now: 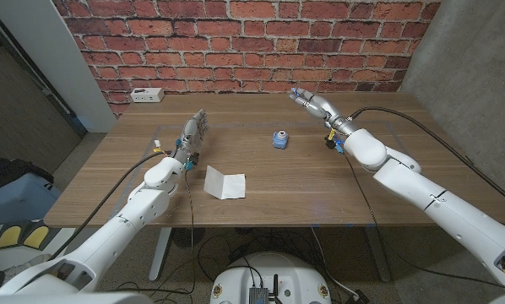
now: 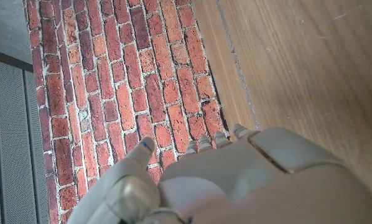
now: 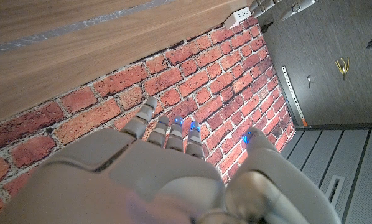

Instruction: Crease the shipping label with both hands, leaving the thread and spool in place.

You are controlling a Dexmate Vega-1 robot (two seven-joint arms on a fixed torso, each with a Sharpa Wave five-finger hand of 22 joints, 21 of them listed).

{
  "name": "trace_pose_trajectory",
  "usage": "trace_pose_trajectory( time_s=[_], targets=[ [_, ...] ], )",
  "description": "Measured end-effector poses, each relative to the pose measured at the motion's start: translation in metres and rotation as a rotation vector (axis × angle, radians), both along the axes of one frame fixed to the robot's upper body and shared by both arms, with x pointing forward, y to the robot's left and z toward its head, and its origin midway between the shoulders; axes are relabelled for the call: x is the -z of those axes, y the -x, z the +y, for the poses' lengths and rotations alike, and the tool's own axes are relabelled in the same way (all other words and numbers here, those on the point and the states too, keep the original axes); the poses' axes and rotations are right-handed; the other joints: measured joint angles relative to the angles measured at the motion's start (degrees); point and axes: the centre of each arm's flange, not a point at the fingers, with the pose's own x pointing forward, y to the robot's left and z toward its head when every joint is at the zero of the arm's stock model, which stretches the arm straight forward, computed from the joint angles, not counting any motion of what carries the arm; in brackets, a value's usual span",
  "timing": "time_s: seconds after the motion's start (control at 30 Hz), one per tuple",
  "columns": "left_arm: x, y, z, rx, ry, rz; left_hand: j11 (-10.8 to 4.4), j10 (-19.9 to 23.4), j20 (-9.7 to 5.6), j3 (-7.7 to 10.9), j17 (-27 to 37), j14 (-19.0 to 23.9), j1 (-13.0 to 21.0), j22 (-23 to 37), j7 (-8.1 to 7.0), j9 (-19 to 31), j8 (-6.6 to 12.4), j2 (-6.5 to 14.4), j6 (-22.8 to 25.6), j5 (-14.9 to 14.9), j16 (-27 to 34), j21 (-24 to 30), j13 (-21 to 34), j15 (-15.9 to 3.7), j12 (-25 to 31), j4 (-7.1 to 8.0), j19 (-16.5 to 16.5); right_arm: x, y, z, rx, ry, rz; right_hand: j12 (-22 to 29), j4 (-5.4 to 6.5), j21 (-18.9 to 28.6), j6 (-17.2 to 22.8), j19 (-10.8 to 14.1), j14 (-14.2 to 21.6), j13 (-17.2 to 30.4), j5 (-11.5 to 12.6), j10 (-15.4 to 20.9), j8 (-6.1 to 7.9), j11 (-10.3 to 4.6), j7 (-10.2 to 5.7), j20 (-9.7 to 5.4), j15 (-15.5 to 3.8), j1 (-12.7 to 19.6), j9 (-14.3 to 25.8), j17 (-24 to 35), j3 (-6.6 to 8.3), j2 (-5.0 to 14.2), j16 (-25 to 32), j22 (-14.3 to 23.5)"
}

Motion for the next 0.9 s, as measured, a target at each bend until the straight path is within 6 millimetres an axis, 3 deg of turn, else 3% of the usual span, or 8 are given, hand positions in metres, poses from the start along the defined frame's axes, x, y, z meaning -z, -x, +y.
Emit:
trace_pose_trajectory(
  time_s=[0.27,0.3,0.9],
  targets=[
    [0.000,-0.001,0.000,0.000,0.000,0.002,0.00,0.00,0.00,0.00,0.00,0.00,0.00,0.00,0.00,0.00,0.00,0.00,0.00,0.00,0.00,0.00,0.00,0.00,0.00,0.00,0.00,-0.010,0.013,0.015,-0.037,0.019,-0.030,0.00,-0.25,0.00,0.14,0.00,0.20,0.00,0.00,0.31,0.00,-0.31,0.03,0.00,-0.21,0.00,0.00,0.00,-0.05,0.00,0.00,0.00],
    [0.000,-0.001,0.000,-0.001,0.000,0.003,0.00,0.00,0.00,0.00,0.00,0.00,0.00,0.00,0.00,0.00,0.00,0.00,0.00,0.00,0.00,0.00,0.00,0.00,0.00,0.00,0.00,-0.004,0.007,0.014,0.044,0.115,-0.036,0.00,-0.48,0.00,0.14,0.00,0.20,0.00,0.00,0.31,0.00,-0.31,0.03,0.00,-0.21,0.00,0.00,0.00,0.01,0.00,0.00,0.00],
    [0.001,-0.002,0.000,0.002,0.001,0.006,0.00,0.00,0.00,0.00,0.00,0.00,0.00,0.01,0.00,0.00,0.00,0.00,0.00,0.00,0.00,0.00,0.00,0.00,0.00,0.00,0.00,-0.009,0.023,0.037,0.089,0.254,-0.094,0.00,-0.48,0.00,0.75,0.62,0.40,-0.01,0.00,1.03,0.00,-1.03,-0.58,0.01,-0.41,0.00,0.00,0.29,0.01,0.00,0.00,0.00]
  ],
)
